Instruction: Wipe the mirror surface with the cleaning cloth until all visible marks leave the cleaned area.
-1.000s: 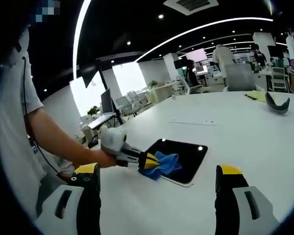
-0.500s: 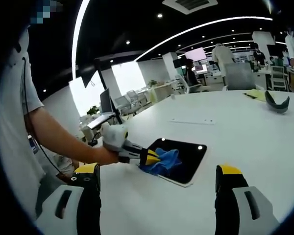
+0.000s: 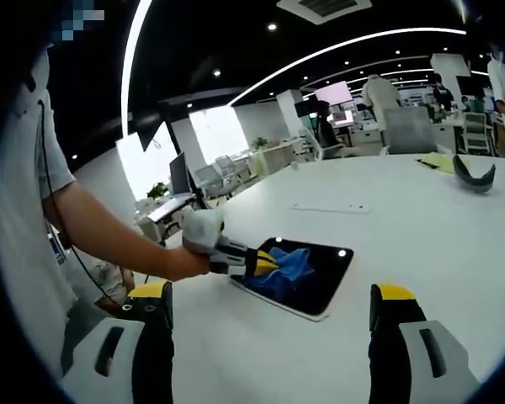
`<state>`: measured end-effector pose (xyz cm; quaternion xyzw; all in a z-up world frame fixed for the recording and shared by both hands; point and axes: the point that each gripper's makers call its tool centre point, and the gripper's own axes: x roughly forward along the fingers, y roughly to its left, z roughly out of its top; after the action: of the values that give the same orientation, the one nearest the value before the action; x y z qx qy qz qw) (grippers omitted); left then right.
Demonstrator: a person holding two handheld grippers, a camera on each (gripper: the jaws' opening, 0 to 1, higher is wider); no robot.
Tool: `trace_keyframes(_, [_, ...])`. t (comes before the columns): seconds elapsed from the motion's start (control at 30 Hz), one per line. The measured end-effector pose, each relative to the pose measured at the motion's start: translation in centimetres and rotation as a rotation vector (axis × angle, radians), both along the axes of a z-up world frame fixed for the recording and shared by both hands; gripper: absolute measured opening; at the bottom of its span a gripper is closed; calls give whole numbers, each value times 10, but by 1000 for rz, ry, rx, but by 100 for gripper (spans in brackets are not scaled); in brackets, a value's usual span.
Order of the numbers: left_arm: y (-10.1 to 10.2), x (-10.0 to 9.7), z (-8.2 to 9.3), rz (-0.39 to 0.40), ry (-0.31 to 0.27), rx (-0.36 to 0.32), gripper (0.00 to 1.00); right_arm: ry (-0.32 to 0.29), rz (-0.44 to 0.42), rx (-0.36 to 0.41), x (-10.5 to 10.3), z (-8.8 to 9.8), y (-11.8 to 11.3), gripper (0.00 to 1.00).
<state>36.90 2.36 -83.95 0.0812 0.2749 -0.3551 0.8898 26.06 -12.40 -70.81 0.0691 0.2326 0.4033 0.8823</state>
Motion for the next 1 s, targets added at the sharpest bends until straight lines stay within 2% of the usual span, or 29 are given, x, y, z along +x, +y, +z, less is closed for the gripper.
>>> trace_keyframes(0.57, [9,32,1,-3,-27,17,3,-7,3,-9,3,-1,2,100])
trace_keyframes(1.0, [10,43,6,-10,-47,30,3,16,-1,-11,1,-6,1,100])
